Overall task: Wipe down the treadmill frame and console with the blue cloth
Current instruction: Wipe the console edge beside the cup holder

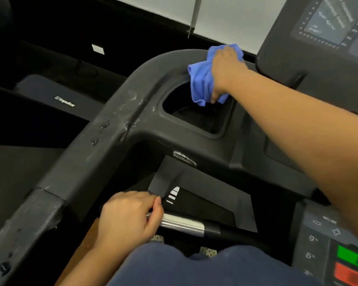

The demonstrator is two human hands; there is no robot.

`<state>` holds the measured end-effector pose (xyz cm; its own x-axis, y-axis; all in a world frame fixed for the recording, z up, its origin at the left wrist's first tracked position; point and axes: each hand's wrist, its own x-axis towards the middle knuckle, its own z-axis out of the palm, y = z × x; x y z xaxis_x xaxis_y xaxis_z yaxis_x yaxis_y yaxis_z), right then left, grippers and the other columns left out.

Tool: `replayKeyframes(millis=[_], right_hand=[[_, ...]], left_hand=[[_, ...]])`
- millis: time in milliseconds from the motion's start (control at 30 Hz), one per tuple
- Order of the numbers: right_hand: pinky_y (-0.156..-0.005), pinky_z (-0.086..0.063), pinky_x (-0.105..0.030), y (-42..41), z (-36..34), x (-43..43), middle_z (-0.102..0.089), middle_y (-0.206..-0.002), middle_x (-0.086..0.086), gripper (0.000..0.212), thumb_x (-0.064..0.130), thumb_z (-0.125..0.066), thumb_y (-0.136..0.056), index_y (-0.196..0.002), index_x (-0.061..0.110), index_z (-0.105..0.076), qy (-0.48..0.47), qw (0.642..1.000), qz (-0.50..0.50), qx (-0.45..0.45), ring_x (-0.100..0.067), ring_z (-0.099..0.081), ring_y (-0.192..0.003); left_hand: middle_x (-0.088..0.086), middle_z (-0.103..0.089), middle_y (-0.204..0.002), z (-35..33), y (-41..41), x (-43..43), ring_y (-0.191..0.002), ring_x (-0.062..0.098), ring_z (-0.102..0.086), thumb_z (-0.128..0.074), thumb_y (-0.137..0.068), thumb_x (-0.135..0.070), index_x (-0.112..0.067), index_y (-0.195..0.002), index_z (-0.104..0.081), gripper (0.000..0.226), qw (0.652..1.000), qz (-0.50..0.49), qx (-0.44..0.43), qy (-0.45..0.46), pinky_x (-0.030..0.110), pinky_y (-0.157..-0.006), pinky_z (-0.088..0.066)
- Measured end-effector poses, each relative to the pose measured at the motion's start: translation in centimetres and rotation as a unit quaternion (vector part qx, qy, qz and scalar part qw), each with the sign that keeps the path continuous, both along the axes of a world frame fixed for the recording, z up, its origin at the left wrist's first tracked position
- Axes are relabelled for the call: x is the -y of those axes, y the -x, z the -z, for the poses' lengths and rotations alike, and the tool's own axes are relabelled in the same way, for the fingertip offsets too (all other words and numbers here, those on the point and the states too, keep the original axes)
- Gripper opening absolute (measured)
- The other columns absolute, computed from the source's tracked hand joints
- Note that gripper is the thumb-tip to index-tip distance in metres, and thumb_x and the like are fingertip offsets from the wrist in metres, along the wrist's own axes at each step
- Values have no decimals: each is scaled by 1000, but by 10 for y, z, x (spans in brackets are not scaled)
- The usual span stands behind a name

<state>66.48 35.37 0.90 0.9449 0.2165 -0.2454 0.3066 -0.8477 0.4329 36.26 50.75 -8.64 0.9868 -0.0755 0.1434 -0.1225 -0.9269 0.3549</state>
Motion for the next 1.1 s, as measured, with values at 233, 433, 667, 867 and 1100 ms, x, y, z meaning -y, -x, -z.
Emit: replayKeyframes(millis=[233,433,667,867,1100], right_hand=[[-82,-41,-37,-3,11,-2,-48,-73,-7,37,43,-74,-62,-71,14,-54,44,997,35,50,-27,-52,-80],[-87,-44,-40,8,22,-45,-46,-114,-17,78,23,-84,-46,-112,-2,-50,-124,974,-186,23,-29,-45,-104],[-119,-10,-35,53,33,-74,-31,-152,-17,52,17,-19,-97,-144,0,-33,-269,877,-396,-46,-28,-27,-140],[-118,-19,-39,21,24,-57,-21,-156,-14,95,21,-75,-74,-148,2,-20,-206,894,-393,-71,-27,-16,-145],[-92,-47,-40,-2,6,-11,-51,-121,-14,84,42,-90,-48,-112,4,-51,-120,992,-31,11,-28,-49,-114]], left_hand=[[-9,-40,-44,5,-1,1,-41,8,-41,-41,-83,-30,-27,-51,-32,34,1000,-5,25,12,20,-50,-23],[-6,-41,-43,8,-3,5,-40,13,-44,-41,-81,-31,-27,-51,-29,33,999,-24,24,7,21,-48,-28],[-8,-40,-42,10,-3,6,-39,12,-43,-41,-80,-30,-28,-52,-28,32,999,-21,39,3,20,-52,-25],[-9,-38,-43,11,-1,2,-39,8,-38,-41,-82,-30,-27,-50,-31,34,999,-7,46,-2,18,-50,-17],[-9,-39,-43,11,-1,0,-39,8,-40,-40,-84,-30,-29,-54,-28,32,999,7,46,5,20,-50,-23]])
